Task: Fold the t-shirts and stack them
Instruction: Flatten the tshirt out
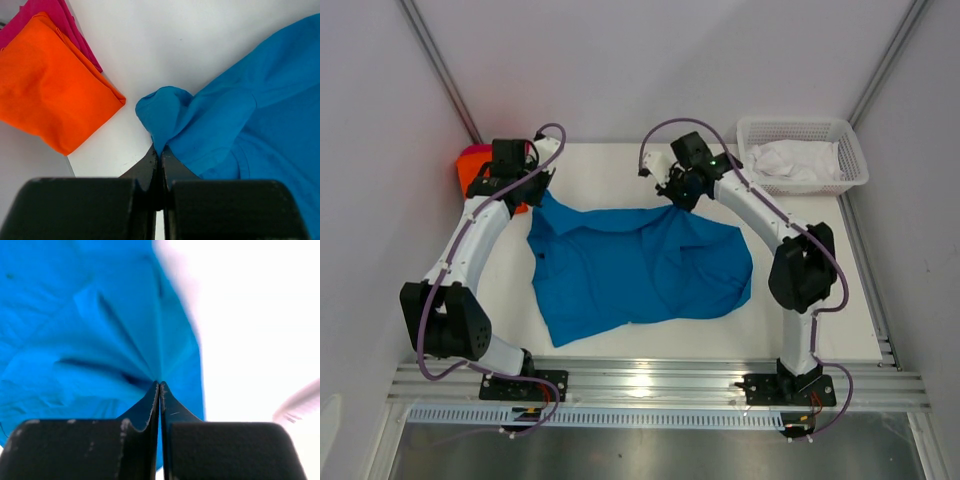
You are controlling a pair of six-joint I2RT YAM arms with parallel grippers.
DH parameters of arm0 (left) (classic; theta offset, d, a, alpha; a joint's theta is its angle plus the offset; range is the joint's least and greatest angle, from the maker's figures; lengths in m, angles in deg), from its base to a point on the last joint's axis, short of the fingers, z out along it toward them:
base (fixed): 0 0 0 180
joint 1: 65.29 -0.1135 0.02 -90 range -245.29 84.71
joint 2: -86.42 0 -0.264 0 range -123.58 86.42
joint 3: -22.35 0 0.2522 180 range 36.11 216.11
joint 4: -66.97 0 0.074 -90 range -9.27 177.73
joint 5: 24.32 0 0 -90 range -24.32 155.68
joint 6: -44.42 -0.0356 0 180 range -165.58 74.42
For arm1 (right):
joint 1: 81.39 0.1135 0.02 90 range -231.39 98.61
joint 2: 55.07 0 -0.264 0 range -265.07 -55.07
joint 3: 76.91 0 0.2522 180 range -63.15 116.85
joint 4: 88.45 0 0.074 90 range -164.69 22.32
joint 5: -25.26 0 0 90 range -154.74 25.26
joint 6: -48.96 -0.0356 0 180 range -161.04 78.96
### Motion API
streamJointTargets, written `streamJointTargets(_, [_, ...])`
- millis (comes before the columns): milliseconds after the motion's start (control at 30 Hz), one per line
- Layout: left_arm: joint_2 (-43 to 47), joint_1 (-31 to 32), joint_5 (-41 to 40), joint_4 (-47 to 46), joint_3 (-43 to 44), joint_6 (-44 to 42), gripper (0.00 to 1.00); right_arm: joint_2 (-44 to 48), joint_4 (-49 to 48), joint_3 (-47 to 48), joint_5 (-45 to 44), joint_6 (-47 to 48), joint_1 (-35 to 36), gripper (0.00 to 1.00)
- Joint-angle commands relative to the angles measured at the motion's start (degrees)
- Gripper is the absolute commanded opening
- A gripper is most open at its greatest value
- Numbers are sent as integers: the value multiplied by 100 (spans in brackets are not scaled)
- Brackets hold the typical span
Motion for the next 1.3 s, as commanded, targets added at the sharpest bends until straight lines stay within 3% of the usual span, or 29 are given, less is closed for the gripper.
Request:
streamJointTargets(0, [371, 34, 82, -126, 92, -10, 0, 441, 366, 567, 26, -72, -190, 0])
streamJointTargets(267, [1713, -36, 82, -65, 1075, 377, 0, 986, 595, 1455, -730, 69, -709, 0])
streamJointTargets(433, [2365, -194, -102, -100, 1876, 553, 0, 1407, 858, 2106, -730, 104, -1130, 0])
streamJointTargets(567, [2980, -238, -260, -582, 2097, 632, 0, 1996, 527, 1905, -731, 87, -1368, 0])
streamJointTargets(700, [3105, -326, -244, -390, 2325, 790, 0, 2708, -142, 1334, -757, -27, -1527, 0])
streamJointTargets(800, [3131, -326, -94, -302, 2386, 738, 0, 2911, 92, 1472, -696, -45, -1553, 0])
streamJointTargets(1100, [3333, -317, 713, 1241, 3238, 605, 0, 3754, 1375, 1665, 288, -185, -1746, 0])
streamJointTargets(1267, [2852, -326, 1399, 2518, 4905, 754, 0, 3650, 2325, 2746, 1149, -519, -1773, 0])
